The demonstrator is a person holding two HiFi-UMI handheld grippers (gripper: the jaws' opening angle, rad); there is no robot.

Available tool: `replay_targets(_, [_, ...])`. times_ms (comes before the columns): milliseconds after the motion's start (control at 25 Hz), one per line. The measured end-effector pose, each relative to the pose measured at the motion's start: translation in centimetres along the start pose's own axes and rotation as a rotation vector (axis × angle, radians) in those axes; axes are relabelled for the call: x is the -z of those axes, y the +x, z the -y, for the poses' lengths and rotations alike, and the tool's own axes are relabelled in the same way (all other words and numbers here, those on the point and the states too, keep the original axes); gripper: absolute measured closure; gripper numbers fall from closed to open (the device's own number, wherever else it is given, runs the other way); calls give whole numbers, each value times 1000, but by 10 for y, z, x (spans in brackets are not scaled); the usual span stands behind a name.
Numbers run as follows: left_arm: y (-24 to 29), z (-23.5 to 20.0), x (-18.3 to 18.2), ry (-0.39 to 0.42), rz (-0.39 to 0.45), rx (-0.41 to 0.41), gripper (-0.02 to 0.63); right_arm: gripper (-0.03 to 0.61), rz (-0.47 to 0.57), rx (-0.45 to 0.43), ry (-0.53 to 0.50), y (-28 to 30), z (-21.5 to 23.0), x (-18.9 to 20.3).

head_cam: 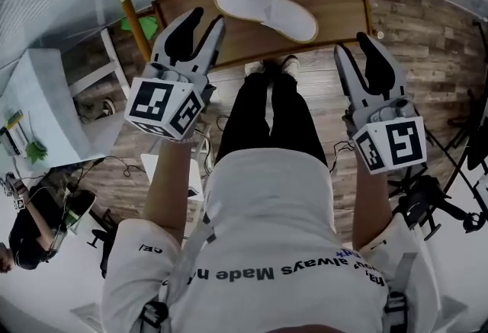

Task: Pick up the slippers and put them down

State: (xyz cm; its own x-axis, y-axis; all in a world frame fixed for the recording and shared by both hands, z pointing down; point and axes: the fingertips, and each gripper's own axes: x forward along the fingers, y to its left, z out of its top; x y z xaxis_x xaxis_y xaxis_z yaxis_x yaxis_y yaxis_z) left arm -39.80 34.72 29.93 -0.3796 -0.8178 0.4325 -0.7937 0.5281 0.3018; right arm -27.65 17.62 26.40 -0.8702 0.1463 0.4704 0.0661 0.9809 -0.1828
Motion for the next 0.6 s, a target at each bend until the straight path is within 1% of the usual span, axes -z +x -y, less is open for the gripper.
replay_targets(200, [23,-29,43,-28,-62,-42,474,421,-80,23,56,21,23,58])
replay_targets(400, [50,-57,86,-61,-122,-52,448,402,-149,36,100,45,31,114])
replay_targets(600, [75,-80,116,-87,-139,-78,425,389,-186,38,155,69,44,162])
